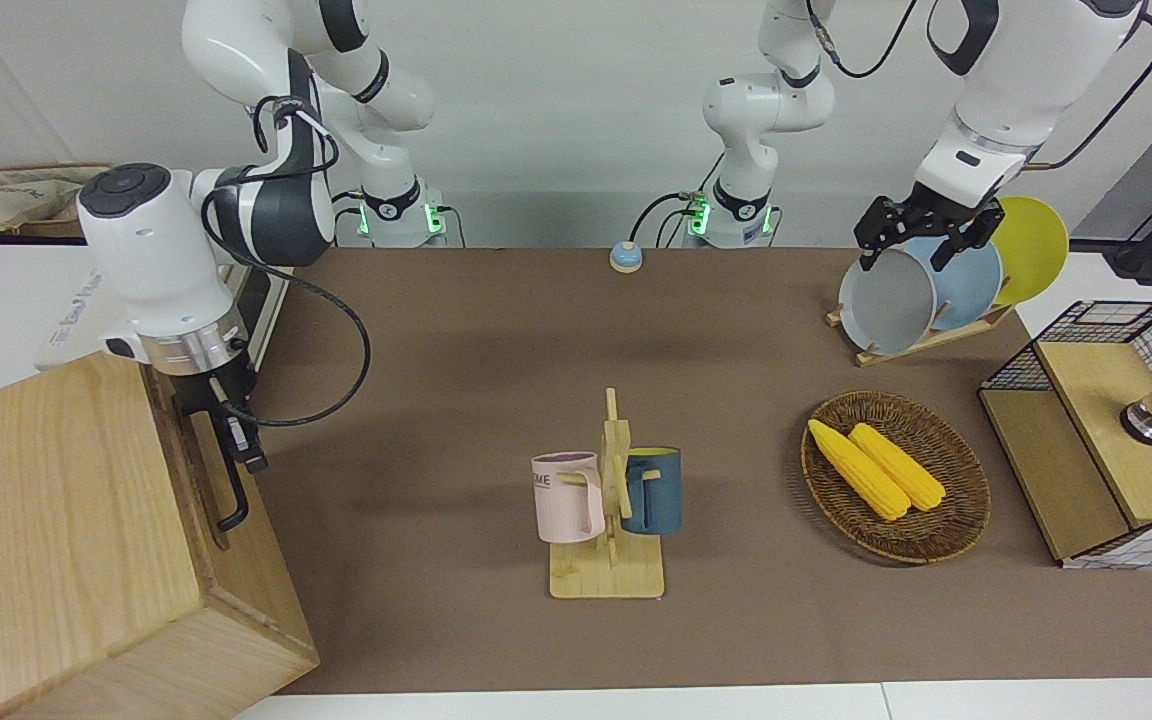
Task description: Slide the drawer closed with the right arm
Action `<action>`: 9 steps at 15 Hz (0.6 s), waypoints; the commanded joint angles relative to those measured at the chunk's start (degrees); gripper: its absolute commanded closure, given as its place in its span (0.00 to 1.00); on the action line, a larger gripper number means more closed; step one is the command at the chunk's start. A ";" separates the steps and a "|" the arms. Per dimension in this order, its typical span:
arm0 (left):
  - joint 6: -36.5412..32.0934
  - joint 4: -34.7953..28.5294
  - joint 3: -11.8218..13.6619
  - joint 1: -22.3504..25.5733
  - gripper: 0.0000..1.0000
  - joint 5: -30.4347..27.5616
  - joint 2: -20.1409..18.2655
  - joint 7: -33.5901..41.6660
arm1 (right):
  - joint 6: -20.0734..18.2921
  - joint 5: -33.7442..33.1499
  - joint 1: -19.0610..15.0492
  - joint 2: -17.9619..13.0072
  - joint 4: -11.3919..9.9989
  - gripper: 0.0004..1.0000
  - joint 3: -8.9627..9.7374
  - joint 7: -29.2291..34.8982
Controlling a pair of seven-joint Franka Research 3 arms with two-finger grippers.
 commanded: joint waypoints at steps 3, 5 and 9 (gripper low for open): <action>-1.13 1.49 -0.37 0.22 0.01 0.98 0.65 0.55 | -9.12 1.12 6.44 -3.87 0.78 1.00 -0.17 -5.08; -1.13 1.49 -0.37 0.22 0.01 0.98 0.65 0.55 | -13.86 1.12 7.68 -6.32 0.60 1.00 -0.17 -10.60; -1.13 1.49 -0.37 0.22 0.01 0.98 0.65 0.55 | -22.40 1.03 9.35 -11.51 -0.36 1.00 -0.25 -22.12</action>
